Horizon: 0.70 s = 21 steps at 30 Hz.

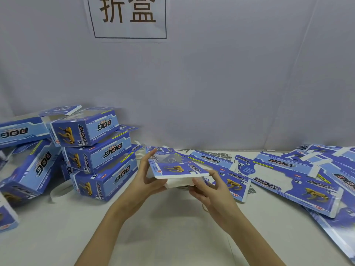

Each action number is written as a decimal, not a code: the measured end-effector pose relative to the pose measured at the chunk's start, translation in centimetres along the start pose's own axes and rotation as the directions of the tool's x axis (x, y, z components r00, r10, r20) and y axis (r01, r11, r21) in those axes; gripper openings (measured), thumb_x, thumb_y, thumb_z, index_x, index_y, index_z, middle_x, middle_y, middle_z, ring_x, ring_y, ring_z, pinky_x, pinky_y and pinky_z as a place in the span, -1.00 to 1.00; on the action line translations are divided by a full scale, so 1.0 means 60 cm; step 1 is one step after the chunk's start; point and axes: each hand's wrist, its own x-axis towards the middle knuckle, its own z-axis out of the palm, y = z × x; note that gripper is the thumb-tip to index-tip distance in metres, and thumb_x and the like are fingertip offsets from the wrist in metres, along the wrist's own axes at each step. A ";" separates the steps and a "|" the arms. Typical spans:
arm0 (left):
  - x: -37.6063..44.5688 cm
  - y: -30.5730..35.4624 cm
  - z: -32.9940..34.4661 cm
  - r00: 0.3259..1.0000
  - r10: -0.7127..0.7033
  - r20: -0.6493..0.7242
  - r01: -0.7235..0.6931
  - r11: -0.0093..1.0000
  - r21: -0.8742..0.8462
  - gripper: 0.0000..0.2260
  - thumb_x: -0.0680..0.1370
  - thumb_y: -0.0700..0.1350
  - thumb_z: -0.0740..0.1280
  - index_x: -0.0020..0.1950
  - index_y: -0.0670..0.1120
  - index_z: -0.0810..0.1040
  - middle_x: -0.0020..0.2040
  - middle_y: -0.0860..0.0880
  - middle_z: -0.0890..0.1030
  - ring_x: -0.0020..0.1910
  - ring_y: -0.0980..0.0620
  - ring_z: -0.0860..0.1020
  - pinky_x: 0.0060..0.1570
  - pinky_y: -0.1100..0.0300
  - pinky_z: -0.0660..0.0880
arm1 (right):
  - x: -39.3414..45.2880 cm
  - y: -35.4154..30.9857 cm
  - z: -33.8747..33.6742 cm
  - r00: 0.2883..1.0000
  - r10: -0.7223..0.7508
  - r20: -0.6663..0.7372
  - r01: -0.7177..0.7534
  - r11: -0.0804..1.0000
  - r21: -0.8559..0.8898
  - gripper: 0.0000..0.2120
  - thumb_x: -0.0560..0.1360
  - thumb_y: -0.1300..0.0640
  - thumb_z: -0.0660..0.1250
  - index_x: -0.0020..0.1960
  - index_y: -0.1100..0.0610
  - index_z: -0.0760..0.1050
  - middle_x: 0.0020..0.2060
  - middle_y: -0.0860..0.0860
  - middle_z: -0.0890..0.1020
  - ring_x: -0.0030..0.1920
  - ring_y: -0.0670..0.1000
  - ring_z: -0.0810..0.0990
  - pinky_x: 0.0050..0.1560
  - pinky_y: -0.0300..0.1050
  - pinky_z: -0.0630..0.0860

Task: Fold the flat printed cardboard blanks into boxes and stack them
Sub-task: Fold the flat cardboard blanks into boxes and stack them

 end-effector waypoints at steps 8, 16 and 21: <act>0.003 -0.014 -0.001 0.999 0.012 -0.046 -0.003 0.983 0.186 -0.38 0.47 -0.32 0.56 0.33 0.24 0.46 0.31 0.23 0.62 0.24 0.04 0.66 -0.01 0.12 0.67 | 0.002 0.016 0.004 1.000 -0.028 0.005 0.029 0.968 -0.248 -0.67 0.65 0.33 0.35 0.33 0.13 0.35 -0.08 0.16 0.76 -0.20 0.16 0.72 -0.15 -0.03 0.70; 0.005 -0.006 0.002 0.990 0.082 -0.116 -0.057 0.977 0.205 -0.46 0.53 -0.30 0.48 0.38 0.18 0.49 0.36 0.20 0.59 0.23 0.04 0.67 -0.07 0.08 0.69 | -0.002 -0.025 -0.015 0.989 -0.026 0.144 0.068 0.953 -0.296 -0.76 0.68 0.34 0.31 0.33 0.30 0.48 0.31 0.21 0.63 0.16 -0.13 0.71 0.09 -0.09 0.67; 0.005 -0.011 0.023 0.976 0.149 -0.156 -0.104 0.959 0.265 -0.43 0.47 -0.32 0.55 0.38 0.09 0.50 0.47 0.13 0.48 0.23 0.16 0.64 -0.07 0.25 0.63 | -0.014 -0.049 -0.010 0.968 -0.056 0.246 0.144 0.923 -0.357 -0.65 0.72 -0.06 0.25 0.48 -0.30 0.44 0.43 -0.32 0.51 0.44 -0.15 0.53 0.41 0.02 0.47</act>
